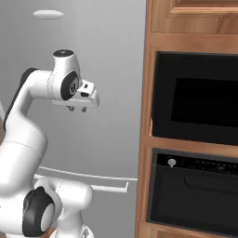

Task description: Open the fridge, remove the orange, lemon, and steak, and place them on any counter.

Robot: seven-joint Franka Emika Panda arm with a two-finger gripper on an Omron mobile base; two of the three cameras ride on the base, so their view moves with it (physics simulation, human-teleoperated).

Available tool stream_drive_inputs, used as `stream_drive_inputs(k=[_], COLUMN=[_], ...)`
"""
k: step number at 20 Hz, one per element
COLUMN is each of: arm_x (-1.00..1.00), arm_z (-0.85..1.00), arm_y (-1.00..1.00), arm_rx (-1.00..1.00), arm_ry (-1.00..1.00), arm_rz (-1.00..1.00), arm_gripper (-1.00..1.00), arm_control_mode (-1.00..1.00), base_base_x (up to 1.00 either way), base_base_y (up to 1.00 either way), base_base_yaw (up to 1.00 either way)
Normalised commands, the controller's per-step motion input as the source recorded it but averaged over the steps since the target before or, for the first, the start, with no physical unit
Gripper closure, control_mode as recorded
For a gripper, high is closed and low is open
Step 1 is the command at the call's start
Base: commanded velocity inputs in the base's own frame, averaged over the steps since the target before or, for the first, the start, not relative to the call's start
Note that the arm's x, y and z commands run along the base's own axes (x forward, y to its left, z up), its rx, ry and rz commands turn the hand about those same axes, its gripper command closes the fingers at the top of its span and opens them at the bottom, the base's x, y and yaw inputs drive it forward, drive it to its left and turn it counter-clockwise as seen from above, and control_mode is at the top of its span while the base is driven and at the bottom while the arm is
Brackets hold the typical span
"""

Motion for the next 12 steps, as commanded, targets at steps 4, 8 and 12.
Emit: stream_drive_inputs(k=[4,8,12], arm_x=[-0.02,0.00,0.00], arm_z=[0.00,0.00,0.00], arm_y=[0.00,0.00,0.00], arm_rx=[0.00,0.00,0.00], arm_ry=[0.00,0.00,0.00], arm_rz=[0.00,0.00,0.00], arm_gripper=[-1.00,-1.00,-1.00], arm_control_mode=[1.00,1.00,1.00], base_base_x=[-0.23,-0.49,-0.49], base_base_y=[0.19,0.96,1.00], base_base_yaw=[-0.03,-0.24,-0.37])
